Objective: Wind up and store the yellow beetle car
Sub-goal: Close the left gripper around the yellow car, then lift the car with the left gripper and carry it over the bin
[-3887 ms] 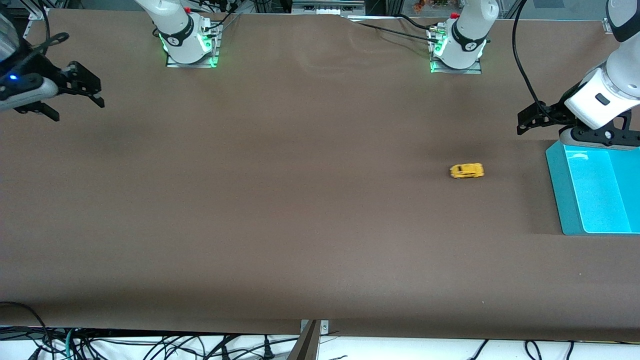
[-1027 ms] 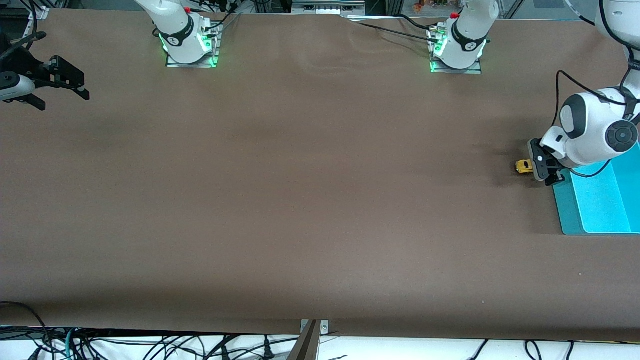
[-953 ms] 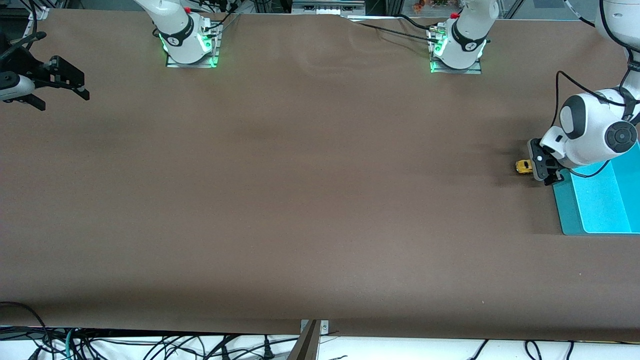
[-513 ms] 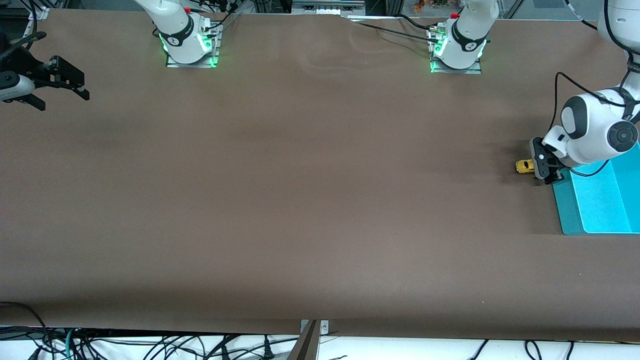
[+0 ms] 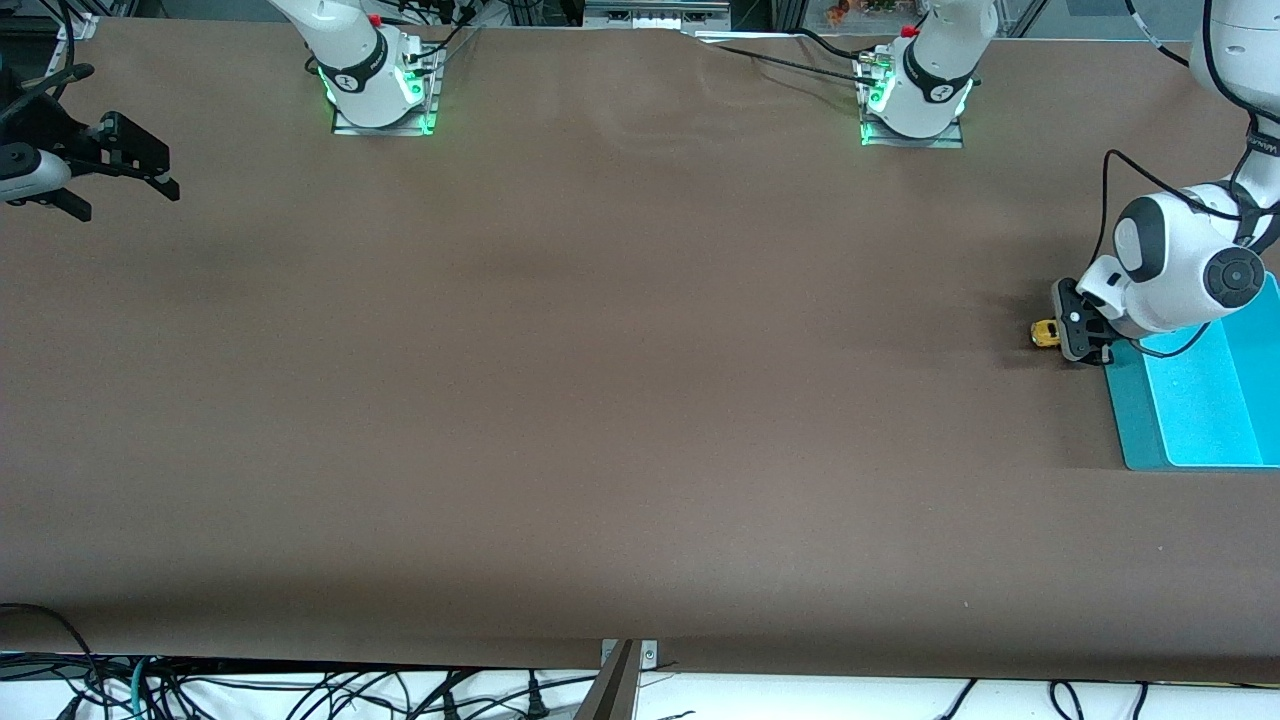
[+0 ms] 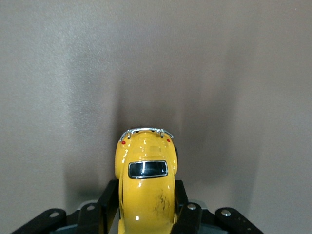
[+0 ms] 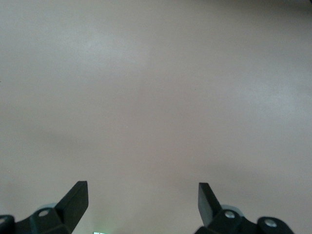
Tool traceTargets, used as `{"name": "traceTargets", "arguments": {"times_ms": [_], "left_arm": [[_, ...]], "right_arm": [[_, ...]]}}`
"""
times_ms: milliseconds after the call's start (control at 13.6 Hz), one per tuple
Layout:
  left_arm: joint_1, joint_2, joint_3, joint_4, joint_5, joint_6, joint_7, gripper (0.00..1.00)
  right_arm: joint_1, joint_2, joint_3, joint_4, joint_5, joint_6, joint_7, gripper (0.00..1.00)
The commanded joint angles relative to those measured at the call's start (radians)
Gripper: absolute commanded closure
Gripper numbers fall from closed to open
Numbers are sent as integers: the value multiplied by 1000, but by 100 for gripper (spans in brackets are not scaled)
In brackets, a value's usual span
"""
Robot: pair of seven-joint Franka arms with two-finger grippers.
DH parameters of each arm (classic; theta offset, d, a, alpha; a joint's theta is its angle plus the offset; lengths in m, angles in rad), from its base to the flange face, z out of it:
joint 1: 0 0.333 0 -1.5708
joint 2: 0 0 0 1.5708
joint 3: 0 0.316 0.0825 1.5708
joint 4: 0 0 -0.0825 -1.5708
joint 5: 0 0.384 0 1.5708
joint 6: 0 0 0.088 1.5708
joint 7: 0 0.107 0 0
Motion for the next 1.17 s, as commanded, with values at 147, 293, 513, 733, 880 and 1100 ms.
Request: {"name": "traceTargets", "arguments": {"times_ms": [147,293,513,733,880,1100], "left_arm": [[11,-72,-74,10,-1,-78,21,100],[11,-100,-131,91,-42,-238,19,100],[-4,-94,-141,270,-67,-490,24,100],[5,-88,-145,396,-53,-604,22,100],[32,-53,-136,477,3,-604,24,100],[129,-10,-137,515,68,-597,77,100]], "right_arm": [[10,-21,-3,-16,-15,-1,6,0],[10,-22,-3,-21,-15,1,6,0],[10,-22,-3,-22,-15,-1,4,0],[8,-22,-3,-22,-15,-3,4,0],[10,-22,-3,-22,-15,-3,4,0],[10,-21,-3,-22,-15,-3,4,0]]}}
